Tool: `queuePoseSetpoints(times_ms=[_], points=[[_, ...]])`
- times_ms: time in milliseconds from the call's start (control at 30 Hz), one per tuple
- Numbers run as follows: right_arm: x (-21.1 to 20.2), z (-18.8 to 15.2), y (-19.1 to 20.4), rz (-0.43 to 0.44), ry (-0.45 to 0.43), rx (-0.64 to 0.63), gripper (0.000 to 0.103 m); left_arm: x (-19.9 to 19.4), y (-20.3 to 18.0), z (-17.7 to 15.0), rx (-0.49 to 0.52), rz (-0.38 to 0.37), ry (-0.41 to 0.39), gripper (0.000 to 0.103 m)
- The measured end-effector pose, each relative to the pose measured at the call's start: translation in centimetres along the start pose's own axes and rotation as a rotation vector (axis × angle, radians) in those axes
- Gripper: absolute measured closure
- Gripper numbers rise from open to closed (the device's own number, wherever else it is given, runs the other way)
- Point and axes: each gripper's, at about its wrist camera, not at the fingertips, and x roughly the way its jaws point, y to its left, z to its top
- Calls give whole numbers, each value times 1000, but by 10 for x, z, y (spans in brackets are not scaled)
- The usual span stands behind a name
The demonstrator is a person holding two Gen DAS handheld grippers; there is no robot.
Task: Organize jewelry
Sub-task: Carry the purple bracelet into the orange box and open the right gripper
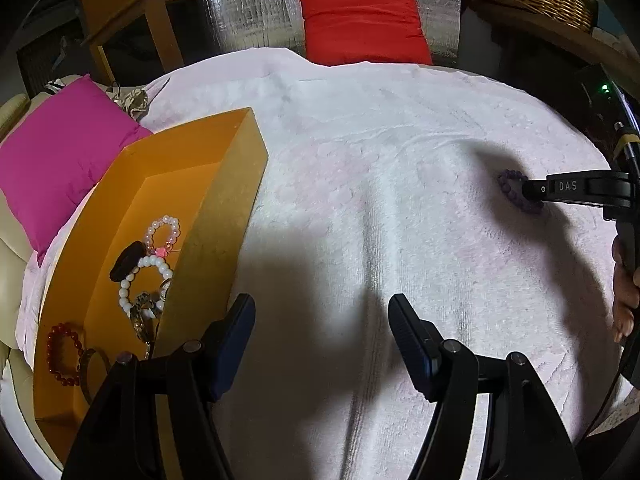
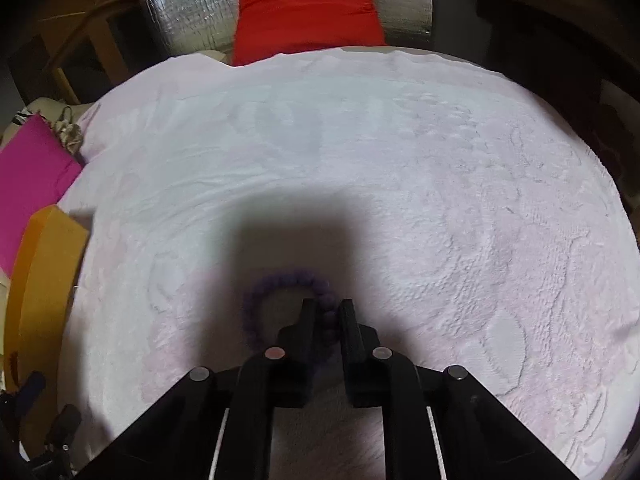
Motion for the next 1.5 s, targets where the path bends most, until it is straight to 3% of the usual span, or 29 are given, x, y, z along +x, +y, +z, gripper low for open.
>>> queuePoseSetpoints(times_ms=[167, 367, 567, 833, 1033, 1267, 1500], points=[[-25, -9, 6, 99, -31, 35, 92, -14, 12, 0, -53, 8, -56, 33], [-70, -19, 27, 236, -93, 46, 92, -50, 56, -1, -184, 4, -138, 33], [-106, -36, 70, 359, -116, 12, 92, -91, 124, -8, -251, 130, -215, 33], [-130, -39, 158, 481, -97, -91, 92, -112, 218, -48, -341, 352, -215, 33], [-114, -21, 233, 516, -56, -154, 92, -112, 242, -66, -391, 327, -206, 33], [-45, 12, 333, 473, 45, -222, 92, -95, 236, -69, -370, 221, -163, 33], [16, 26, 392, 435, 129, -255, 92, -85, 244, -72, -363, 210, -137, 30]])
